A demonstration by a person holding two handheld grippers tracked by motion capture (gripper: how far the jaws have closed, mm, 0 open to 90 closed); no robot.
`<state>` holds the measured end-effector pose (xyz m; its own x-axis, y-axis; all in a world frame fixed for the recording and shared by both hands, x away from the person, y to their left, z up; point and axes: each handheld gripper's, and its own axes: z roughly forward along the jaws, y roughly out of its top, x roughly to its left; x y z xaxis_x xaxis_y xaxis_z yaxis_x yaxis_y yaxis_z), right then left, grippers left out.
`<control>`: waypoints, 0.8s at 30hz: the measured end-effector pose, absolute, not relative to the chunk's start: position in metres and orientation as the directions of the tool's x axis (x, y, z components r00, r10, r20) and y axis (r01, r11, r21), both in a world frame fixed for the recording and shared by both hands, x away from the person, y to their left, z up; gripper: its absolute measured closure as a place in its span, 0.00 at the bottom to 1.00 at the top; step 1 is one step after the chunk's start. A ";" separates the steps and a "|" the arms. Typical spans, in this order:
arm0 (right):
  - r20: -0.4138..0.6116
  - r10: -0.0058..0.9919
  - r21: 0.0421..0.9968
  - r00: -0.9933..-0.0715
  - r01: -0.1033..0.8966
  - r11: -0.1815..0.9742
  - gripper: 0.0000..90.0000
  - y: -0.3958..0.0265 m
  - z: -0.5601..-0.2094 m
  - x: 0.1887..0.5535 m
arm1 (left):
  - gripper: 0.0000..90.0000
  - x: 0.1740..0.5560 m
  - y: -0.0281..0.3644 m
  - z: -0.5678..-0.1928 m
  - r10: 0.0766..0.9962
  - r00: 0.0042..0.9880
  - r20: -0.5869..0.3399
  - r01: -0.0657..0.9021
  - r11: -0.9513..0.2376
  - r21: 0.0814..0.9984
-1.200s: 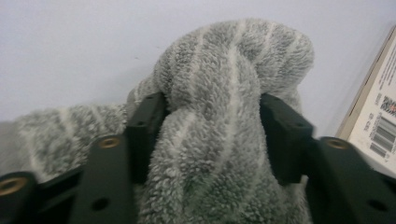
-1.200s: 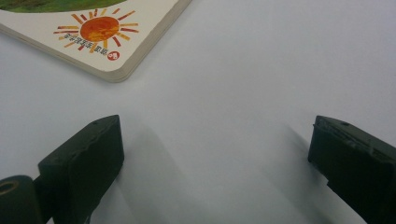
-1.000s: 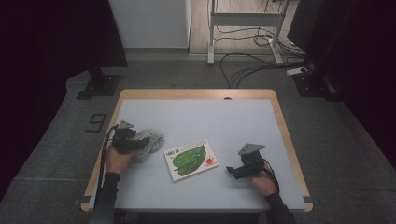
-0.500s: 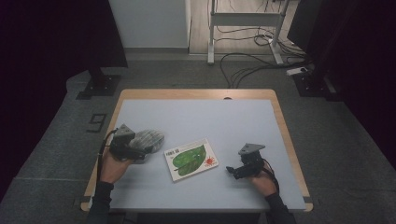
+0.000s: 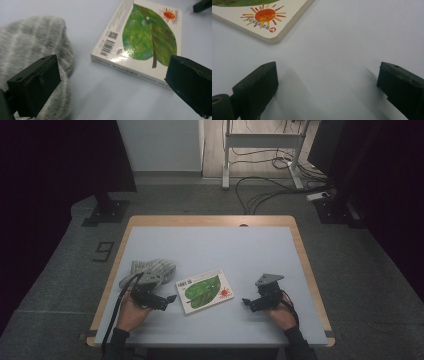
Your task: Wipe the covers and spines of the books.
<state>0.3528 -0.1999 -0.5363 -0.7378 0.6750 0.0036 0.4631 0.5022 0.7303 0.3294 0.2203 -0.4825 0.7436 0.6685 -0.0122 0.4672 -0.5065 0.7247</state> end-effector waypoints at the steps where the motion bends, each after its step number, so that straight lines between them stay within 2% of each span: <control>1: 0.004 0.675 0.730 -0.738 0.463 0.502 0.03 -0.200 -0.536 0.353 | 0.00 0.329 0.219 -0.485 0.667 0.745 -0.009 0.467 -0.513 0.720; 19: 0.004 0.675 0.730 -0.738 0.464 0.502 0.03 -0.200 -0.536 0.353 | 0.00 0.326 0.202 -0.525 0.632 0.775 -0.001 0.479 -0.586 0.653; 24: 0.004 0.675 0.729 -0.738 0.465 0.503 0.03 -0.200 -0.536 0.353 | 0.00 0.329 0.204 -0.526 0.629 0.777 -0.029 0.485 -0.569 0.665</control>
<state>0.3530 -0.2002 -0.5361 -0.7376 0.6752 0.0042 0.4645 0.5030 0.7289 0.3286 0.2036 -0.5261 0.7769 0.6289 -0.0286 0.4847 -0.5686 0.6646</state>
